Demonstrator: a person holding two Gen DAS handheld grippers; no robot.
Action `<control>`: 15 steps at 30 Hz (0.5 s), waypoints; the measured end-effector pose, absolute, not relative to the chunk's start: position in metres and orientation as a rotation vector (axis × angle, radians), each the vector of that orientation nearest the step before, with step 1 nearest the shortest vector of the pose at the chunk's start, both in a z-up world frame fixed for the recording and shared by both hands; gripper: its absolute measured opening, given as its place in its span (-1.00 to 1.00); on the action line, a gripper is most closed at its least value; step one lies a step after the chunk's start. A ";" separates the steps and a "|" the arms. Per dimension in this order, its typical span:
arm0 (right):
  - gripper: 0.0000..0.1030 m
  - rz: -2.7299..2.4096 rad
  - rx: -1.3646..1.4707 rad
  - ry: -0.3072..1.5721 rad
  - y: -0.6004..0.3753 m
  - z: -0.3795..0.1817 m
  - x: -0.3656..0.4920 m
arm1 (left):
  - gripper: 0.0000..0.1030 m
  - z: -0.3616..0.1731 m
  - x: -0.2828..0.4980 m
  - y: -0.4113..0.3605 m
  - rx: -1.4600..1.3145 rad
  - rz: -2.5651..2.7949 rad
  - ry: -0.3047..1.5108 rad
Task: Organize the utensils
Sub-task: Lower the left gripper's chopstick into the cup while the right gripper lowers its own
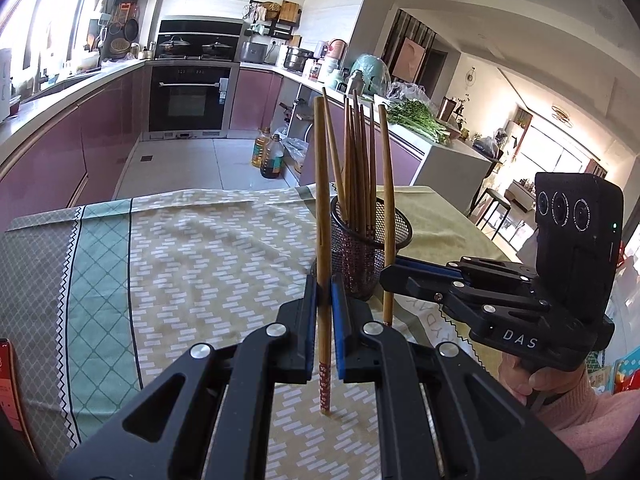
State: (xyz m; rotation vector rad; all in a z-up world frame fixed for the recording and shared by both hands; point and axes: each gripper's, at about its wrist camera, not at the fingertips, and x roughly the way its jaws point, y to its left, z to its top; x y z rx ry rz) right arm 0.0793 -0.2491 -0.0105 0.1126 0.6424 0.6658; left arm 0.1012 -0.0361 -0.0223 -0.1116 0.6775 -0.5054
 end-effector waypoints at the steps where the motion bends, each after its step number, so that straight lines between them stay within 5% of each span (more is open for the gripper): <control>1: -0.89 0.665 0.114 0.641 -0.247 -0.010 0.079 | -0.85 -0.022 0.101 -0.036 -0.112 -0.506 0.676; 15: -0.89 0.644 0.113 0.610 -0.251 0.001 0.086 | -0.85 -0.015 0.100 -0.036 -0.111 -0.530 0.654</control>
